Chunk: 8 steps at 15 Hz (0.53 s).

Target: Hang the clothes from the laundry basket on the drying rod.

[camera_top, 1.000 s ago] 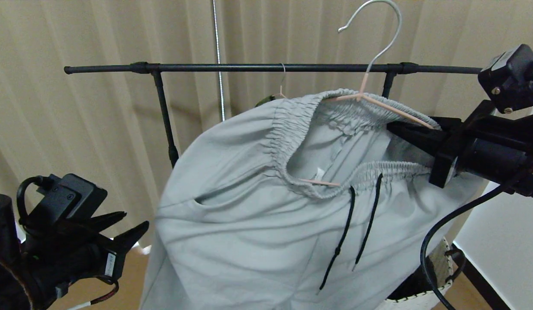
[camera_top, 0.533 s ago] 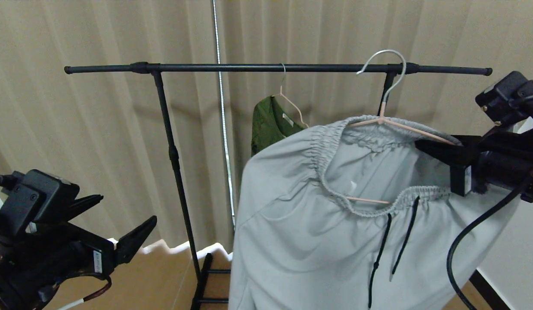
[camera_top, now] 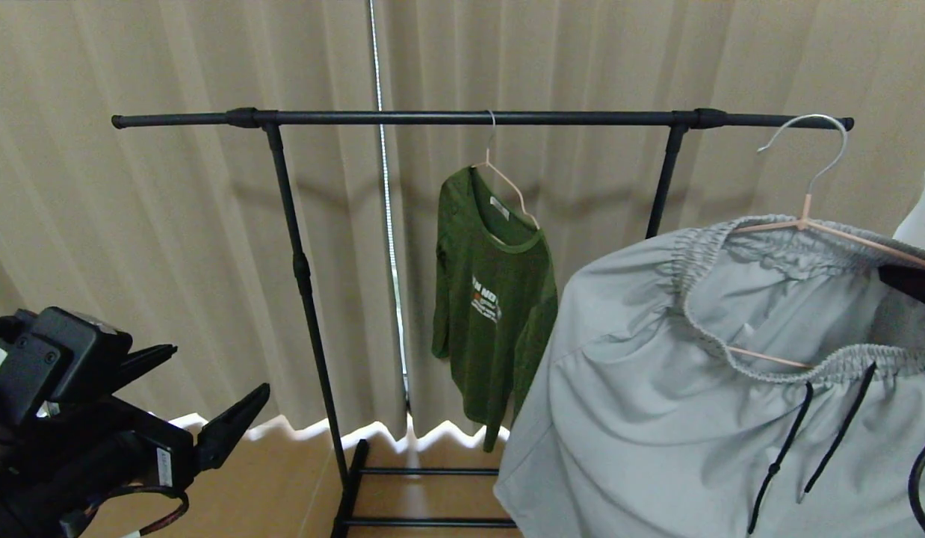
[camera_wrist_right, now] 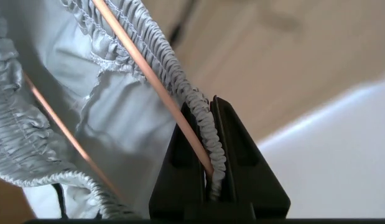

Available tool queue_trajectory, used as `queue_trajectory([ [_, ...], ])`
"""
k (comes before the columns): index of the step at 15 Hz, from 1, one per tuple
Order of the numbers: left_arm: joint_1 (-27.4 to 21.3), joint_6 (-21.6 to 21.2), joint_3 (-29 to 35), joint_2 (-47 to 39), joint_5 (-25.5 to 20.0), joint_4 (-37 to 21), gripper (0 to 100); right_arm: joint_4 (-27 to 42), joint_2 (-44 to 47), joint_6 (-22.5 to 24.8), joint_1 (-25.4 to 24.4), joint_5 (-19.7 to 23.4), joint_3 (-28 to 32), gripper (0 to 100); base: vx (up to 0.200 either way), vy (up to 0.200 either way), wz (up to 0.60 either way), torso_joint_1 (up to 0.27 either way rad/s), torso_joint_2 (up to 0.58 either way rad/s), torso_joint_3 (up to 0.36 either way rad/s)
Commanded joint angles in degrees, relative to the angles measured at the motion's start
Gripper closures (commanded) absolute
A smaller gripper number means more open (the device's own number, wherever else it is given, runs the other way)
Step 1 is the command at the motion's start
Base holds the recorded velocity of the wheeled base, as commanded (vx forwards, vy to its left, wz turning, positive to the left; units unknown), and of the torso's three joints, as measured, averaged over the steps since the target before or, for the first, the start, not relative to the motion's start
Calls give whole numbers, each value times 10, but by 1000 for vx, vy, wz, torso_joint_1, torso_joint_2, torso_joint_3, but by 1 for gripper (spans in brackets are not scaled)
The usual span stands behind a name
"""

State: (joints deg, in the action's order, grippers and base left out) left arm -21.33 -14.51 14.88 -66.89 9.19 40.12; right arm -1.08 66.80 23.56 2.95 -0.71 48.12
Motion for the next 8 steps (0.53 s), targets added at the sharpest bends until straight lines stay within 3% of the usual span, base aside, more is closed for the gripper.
queue_trajectory([
  [1,0,1,6,0,0,0,0,3,-17,3,54,0,6,100,0,0,0,0,0,0],
  [6,-7,4,22,-4,0,0,0,9,-12,3,72,-18,12,100,0,0,0,0,0,0],
  [8,-8,4,24,-4,0,0,0,6,-11,3,71,-20,14,100,200,0,0,2,2,2],
])
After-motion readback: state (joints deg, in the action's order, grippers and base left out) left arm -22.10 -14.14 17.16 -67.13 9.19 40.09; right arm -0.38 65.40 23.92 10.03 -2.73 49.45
